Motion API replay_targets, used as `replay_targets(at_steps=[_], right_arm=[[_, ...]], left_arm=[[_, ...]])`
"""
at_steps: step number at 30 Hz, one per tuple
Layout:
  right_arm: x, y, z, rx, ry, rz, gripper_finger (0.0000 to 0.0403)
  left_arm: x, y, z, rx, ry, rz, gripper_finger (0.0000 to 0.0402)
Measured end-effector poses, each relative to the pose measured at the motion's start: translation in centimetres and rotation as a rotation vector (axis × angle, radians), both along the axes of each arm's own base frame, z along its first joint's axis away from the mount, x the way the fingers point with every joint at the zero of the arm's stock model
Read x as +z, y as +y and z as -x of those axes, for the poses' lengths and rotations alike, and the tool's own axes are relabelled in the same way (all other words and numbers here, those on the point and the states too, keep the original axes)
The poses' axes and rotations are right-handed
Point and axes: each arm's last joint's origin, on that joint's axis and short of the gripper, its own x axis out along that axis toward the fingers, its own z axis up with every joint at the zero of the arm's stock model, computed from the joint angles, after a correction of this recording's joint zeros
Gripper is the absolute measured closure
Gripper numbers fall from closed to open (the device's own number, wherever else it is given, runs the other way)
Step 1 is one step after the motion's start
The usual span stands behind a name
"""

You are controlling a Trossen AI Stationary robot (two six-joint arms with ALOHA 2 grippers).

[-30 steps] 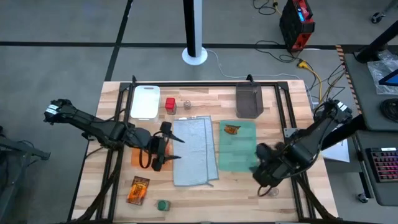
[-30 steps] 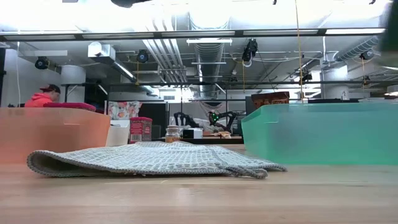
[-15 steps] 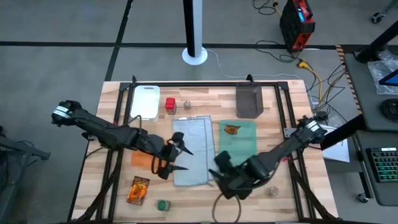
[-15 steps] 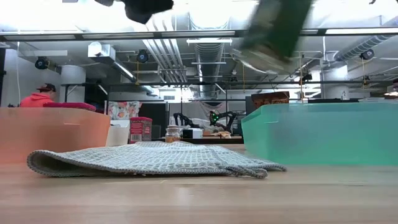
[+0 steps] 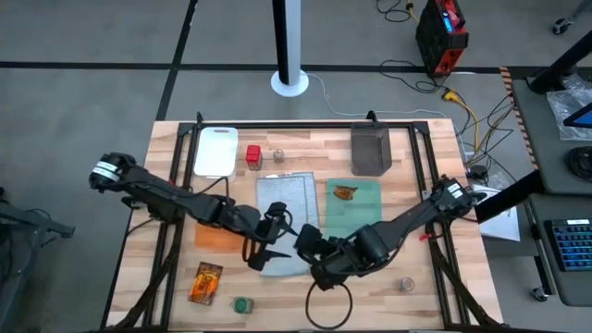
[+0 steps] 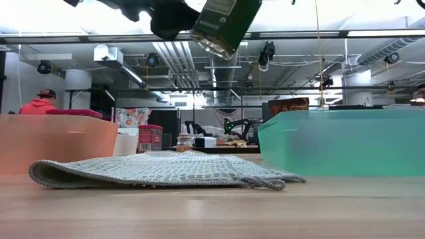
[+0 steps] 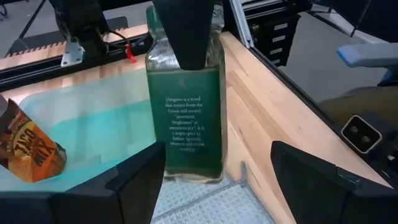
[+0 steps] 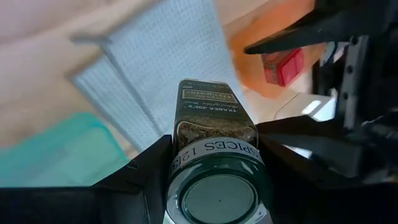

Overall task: Sort spices by type
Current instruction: Put the right green seasoning bottle into the black bin

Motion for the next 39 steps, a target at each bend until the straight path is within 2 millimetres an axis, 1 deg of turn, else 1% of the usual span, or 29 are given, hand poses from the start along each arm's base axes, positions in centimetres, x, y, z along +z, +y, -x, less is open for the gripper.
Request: replay_targets(at_steps=[5, 8, 15, 19, 22, 26, 33, 34, 35, 39], right_arm=[[0.2, 0.1, -0.4, 0.104, -0.012, 0.045, 0.0211], [0.2, 0.2, -0.5, 0.153, -0.018, 0.075, 0.0211], [0.5, 0.0, -0.8, 0.184, -0.045, 0.169, 0.0211], [0.6, 0.0, -1.0, 0.22, -0.055, 0.189, 0.0211], [0.8, 0.0, -1.0, 0.22, -0.061, 0.188, 0.0211], [0.9, -0.1, -1.0, 0.192, -0.069, 0.169, 0.0211], [1.0, -0.3, -1.1, 0.13, -0.091, 0.142, 0.0211], [1.0, -0.3, -1.1, 0.11, -0.099, 0.141, 0.0209], [1.0, -0.3, -1.1, 0.081, -0.111, 0.134, 0.0197], [1.8, -0.7, -1.0, -0.062, -0.199, 0.127, 0.0118]], left_arm=[[0.0, 0.7, -1.0, 0.025, -0.001, 0.003, 0.0127], [0.1, 1.1, -1.1, 0.03, -0.003, 0.01, 0.0127], [0.1, 1.1, -1.1, 0.0, -0.001, 0.018, 0.0127], [0.1, 1.2, -1.1, 0.002, -0.001, 0.022, 0.0129], [0.1, 1.2, -1.1, 0.006, -0.001, 0.02, 0.0153], [0.1, 1.2, -1.1, 0.007, 0.005, 0.017, 0.0226], [0.1, 1.2, -1.1, 0.016, 0.004, 0.009, 0.0225], [0.1, 1.2, -1.1, 0.02, 0.004, 0.007, 0.0225], [0.1, 1.3, -1.1, 0.026, 0.002, 0.001, 0.0225], [0.3, 1.5, -1.0, 0.077, -0.02, -0.046, 0.0225]])
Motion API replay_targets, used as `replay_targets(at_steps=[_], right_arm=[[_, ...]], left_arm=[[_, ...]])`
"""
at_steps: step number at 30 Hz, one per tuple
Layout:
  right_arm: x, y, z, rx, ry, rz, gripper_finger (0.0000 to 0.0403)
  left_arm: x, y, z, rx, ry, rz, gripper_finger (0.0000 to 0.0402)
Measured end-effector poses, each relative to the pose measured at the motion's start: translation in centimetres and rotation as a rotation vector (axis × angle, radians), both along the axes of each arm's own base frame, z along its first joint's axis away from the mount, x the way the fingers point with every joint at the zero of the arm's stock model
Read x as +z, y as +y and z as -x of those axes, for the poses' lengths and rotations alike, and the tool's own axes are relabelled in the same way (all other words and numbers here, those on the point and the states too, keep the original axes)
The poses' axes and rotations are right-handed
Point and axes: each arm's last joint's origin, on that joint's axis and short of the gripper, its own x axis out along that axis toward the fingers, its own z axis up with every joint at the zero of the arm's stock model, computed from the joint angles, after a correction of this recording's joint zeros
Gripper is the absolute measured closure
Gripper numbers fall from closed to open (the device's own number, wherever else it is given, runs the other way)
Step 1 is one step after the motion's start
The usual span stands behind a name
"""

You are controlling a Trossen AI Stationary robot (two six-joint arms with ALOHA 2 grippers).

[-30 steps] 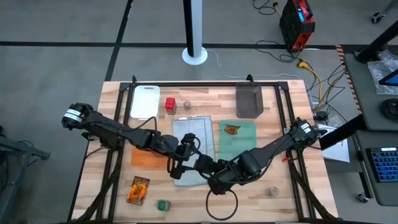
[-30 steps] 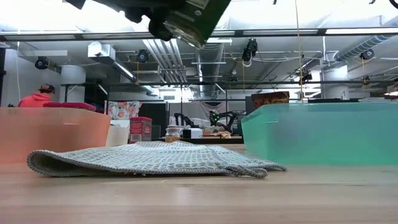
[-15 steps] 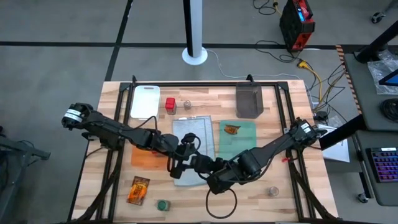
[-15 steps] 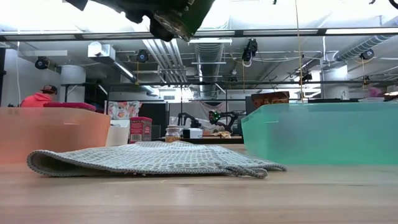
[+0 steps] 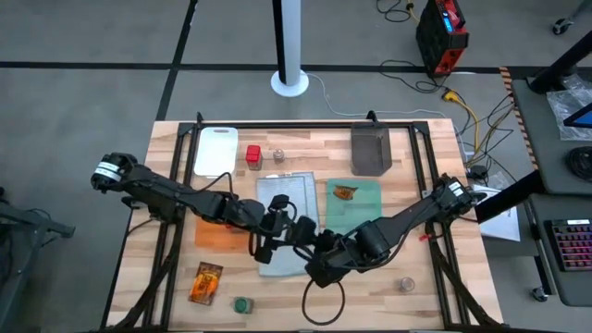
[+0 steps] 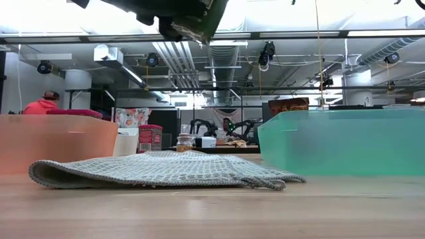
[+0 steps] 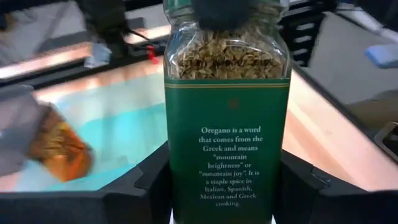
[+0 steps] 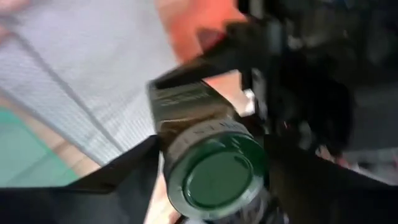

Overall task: Sort spices by type
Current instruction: Put the right green seasoning bottle into the black bin

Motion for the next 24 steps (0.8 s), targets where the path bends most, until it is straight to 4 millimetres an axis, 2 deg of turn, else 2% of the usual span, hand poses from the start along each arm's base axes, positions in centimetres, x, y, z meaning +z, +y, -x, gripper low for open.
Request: replay_targets(at_steps=[4, 9, 15, 17, 21, 24], right_arm=[[0.8, -0.4, 0.6, -0.1, -0.054, -0.043, 0.0071], [2.5, -1.6, 2.5, -0.286, -0.135, -0.138, 0.0061], [5.1, -3.6, 6.0, -0.65, -0.3, -0.447, 0.0084], [5.5, -4.2, 7.1, -0.721, -0.344, -0.517, 0.0096], [4.7, -4.5, 8.1, -0.738, -0.442, -0.581, 0.0122], [3.4, -4.6, 8.1, -0.678, -0.532, -0.645, 0.0141]], left_arm=[[0.5, 0.1, 0.2, 0.038, -0.027, -0.022, 0.0225], [1.4, 0.5, 0.8, 0.095, -0.063, -0.071, 0.0225], [2.5, 0.7, 1.6, 0.111, -0.161, -0.082, 0.0225], [2.6, 0.7, 2.0, 0.106, -0.226, -0.079, 0.0225], [2.1, 0.6, 2.7, 0.099, -0.318, -0.064, 0.0225], [1.5, 0.4, 3.1, 0.09, -0.356, -0.049, 0.0225]])
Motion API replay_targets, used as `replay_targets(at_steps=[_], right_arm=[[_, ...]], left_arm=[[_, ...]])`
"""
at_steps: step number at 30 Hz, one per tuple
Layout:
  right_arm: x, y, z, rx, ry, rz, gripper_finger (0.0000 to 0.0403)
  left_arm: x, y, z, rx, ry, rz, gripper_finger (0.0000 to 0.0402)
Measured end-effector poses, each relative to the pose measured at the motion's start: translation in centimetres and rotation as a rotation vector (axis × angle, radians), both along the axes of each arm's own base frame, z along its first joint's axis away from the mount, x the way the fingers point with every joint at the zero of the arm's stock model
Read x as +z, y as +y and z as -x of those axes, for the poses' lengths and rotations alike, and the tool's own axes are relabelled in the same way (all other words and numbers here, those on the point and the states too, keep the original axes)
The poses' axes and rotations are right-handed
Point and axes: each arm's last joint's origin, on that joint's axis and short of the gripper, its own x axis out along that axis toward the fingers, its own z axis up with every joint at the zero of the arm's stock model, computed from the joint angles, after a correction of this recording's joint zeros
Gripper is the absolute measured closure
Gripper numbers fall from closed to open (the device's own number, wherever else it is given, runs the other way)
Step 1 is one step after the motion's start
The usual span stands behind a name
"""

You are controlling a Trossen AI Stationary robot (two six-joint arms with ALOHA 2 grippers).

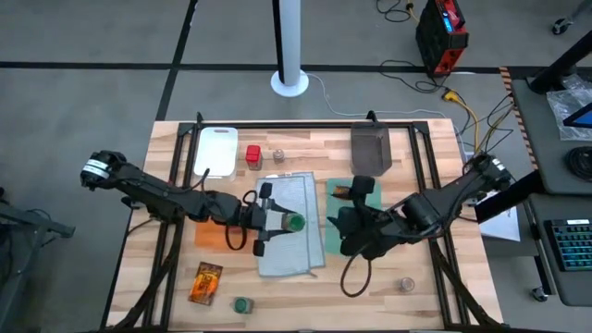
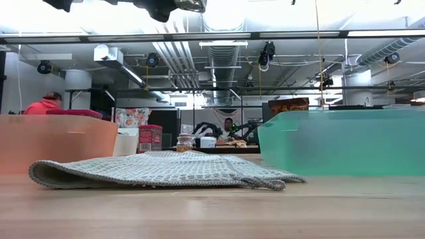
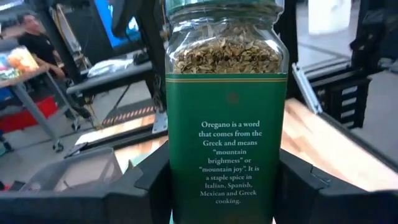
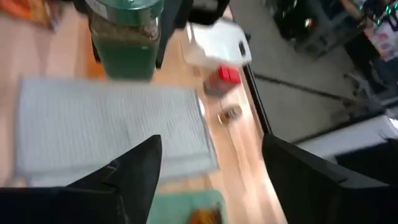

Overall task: Sort spices by type
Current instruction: Put the right green seasoning bottle into the black bin

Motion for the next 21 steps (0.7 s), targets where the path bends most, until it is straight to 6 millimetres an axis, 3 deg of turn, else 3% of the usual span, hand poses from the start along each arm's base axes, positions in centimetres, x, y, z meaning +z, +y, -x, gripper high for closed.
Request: replay_targets(at_steps=[7, 15, 21], right_arm=[[-4.1, 0.6, -1.2, 0.142, -0.336, 0.014, 0.0174], [-5.7, 1.0, -2.4, 0.263, -0.607, 0.025, 0.018], [-5.4, 0.4, -3.0, 0.321, -0.662, -0.106, 0.0137]], left_arm=[[-1.0, -0.5, 1.1, -0.029, -0.111, -0.014, 0.0225], [-1.2, -0.4, 1.4, -0.031, -0.13, -0.017, 0.0225], [-1.1, -0.2, 1.4, 0.034, -0.137, -0.039, 0.0225]])
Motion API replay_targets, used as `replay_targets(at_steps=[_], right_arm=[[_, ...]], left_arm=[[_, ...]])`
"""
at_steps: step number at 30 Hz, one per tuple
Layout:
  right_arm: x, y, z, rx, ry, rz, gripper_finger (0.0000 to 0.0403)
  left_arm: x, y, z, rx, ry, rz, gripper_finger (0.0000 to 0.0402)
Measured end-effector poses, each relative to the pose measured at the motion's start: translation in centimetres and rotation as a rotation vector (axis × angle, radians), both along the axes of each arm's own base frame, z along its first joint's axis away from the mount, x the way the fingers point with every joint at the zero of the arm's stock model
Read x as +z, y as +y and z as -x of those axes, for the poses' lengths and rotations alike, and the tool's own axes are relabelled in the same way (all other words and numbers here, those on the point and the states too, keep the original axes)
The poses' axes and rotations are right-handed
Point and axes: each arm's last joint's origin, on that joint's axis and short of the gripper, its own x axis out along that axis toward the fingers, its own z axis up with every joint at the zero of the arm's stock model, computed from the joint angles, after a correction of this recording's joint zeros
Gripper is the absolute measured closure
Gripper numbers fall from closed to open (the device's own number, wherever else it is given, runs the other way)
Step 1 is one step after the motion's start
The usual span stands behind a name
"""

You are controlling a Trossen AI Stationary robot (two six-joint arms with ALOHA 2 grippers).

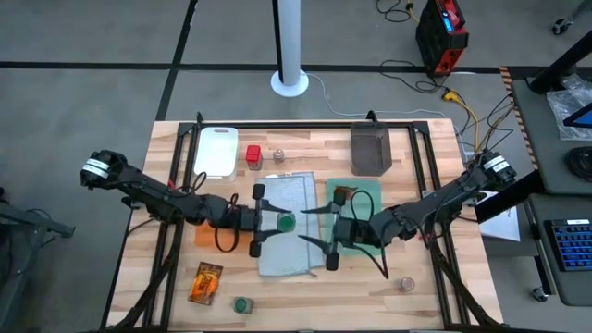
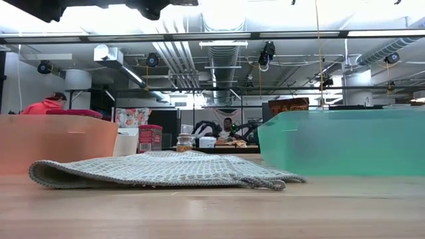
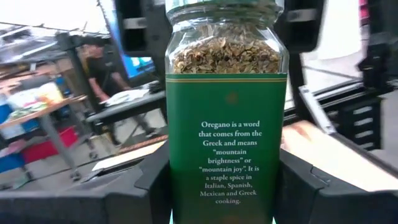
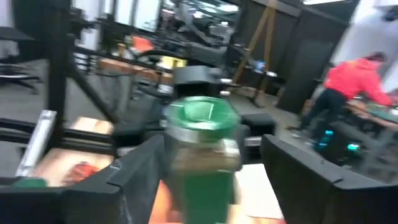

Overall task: Sort spices by type
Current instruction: Put the right green seasoning bottle into the black bin

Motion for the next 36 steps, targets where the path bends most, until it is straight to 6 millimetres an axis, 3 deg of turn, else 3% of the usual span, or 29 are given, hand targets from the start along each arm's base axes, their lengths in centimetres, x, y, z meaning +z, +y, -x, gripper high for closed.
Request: replay_targets(at_steps=[7, 12, 22, 30, 36], right_arm=[[0.0, -1.3, -0.7, 0.059, -0.003, -0.047, 0.007], [0.0, -2.5, -1.1, 0.036, -0.005, -0.052, 0.0044], [0.2, -4.1, -2.2, 0.077, -0.024, -0.026, 0.0046], [0.8, -4.7, -4.4, 0.089, 0.054, 0.035, 0.0048], [1.1, -4.7, -4.6, 0.087, 0.054, 0.047, 0.0084]], left_arm=[[0.3, 0.0, -0.2, 0.019, -0.004, -0.006, 0.0225], [0.3, 0.2, -0.2, 0.057, -0.002, -0.004, 0.0225], [0.4, 0.8, -0.4, 0.126, 0.001, -0.002, 0.0225], [0.4, 1.1, -0.4, 0.138, 0.0, -0.002, 0.0225], [0.4, 1.1, -0.4, 0.133, -0.001, 0.001, 0.0225]])
